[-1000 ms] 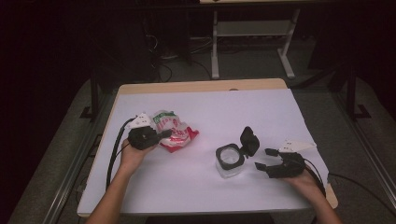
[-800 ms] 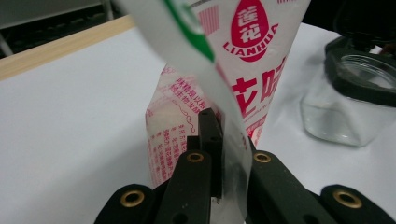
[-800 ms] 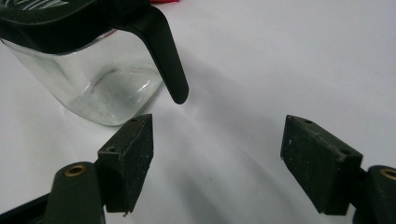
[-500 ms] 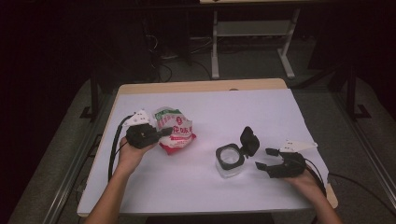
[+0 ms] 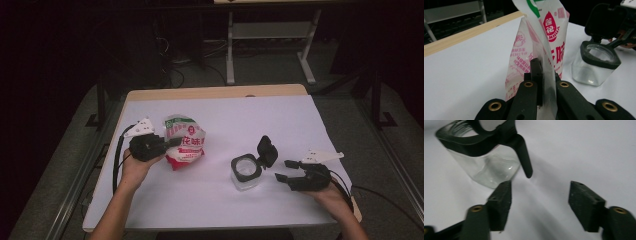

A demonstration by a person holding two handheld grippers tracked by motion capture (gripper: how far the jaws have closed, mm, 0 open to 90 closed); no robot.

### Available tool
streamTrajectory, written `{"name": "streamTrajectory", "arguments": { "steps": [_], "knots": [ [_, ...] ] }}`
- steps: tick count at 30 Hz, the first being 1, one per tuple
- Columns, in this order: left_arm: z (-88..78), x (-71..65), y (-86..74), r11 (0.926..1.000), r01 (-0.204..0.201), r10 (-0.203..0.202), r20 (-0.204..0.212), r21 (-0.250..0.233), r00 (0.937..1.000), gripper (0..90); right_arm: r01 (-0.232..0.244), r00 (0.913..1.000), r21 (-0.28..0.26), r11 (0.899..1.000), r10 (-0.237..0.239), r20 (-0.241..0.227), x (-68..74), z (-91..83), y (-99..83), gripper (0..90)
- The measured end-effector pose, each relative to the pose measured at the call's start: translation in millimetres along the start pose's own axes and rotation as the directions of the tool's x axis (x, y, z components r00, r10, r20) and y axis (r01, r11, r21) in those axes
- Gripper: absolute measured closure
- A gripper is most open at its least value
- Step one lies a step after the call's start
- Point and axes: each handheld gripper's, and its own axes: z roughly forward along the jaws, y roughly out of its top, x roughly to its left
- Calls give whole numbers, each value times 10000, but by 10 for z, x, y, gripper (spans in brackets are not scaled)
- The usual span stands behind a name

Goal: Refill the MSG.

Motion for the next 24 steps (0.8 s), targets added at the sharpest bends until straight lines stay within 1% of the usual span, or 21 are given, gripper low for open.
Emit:
{"name": "streamTrajectory", "arguments": {
  "steps": [1, 2, 3, 4, 5, 8, 9, 10, 12, 13, 15, 16, 20, 22, 24],
  "knots": [
    [-13, -12, 5, 10000, -15, 15, 7, -20, 10000, 900, -3, 10000, 46, 10000, 3, -32, 8, -17, -8, 433],
    [-27, -25, 11, 10000, 20, -20, 45, -80, 10000, 900, -27, 10000, 93, 10000, 27, -36, 11, -36, -23, 492],
    [-38, -33, 18, 9999, 20, -19, 108, -105, 9999, 900, -152, 9998, 174, 9997, 154, -131, 15, -67, -43, 565],
    [-48, -43, 21, 9999, 48, -47, 91, -119, 9999, 900, -152, 9998, 122, 9998, 154, -154, 22, -91, -58, 609],
    [-60, -45, 28, 9999, 41, -39, 151, -156, 9999, 900, -172, 9997, 125, 9998, 173, -145, 30, -109, -68, 673],
    [-83, -63, 37, 9993, 174, -164, 310, -330, 9994, 900, -66, 9998, 123, 9999, 68, -162, 76, -175, -97, 861],
    [-94, -68, 43, 9992, 196, -184, 332, -357, 9993, 900, -9, 9998, 132, 9999, 12, -220, 87, -186, -99, 898],
    [-103, -74, 52, 9988, 260, -244, 407, -409, 9989, 900, 36, 9997, 147, 9999, -32, -254, 107, -200, -99, 899],
    [-119, -95, 74, 9985, 265, -241, 490, -486, 9985, 900, 260, 9988, 223, 9994, -250, -423, 154, -218, -91, 900],
    [-127, -101, 83, 9986, 206, -181, 492, -495, 9986, 900, 292, 9983, 254, 9993, -279, -512, 181, -220, -81, 900],
    [-140, -126, 108, 9977, 273, -238, 568, -622, 9981, 900, 354, 9970, 259, 9990, -336, -693, 229, -217, -63, 900],
    [-151, -133, 123, 9978, 192, -157, 555, -636, 9983, 900, 453, 9959, 306, 9985, -427, -801, 256, -213, -54, 900],
    [-172, -164, 156, 9955, 310, -239, 785, -895, 9966, 900, 755, 9920, 272, 9968, -723, -1037, 329, -187, -39, 900],
    [-178, -180, 167, 9954, 316, -243, 812, -906, 9964, 900, 788, 9901, 251, 9966, -752, -1187, 370, -177, -28, 900],
    [-184, -196, 178, 9956, 295, -215, 887, -895, 9958, 900, 998, 9864, 222, 9948, -959, -1338, 429, -171, 2, 900]
  ]
}}
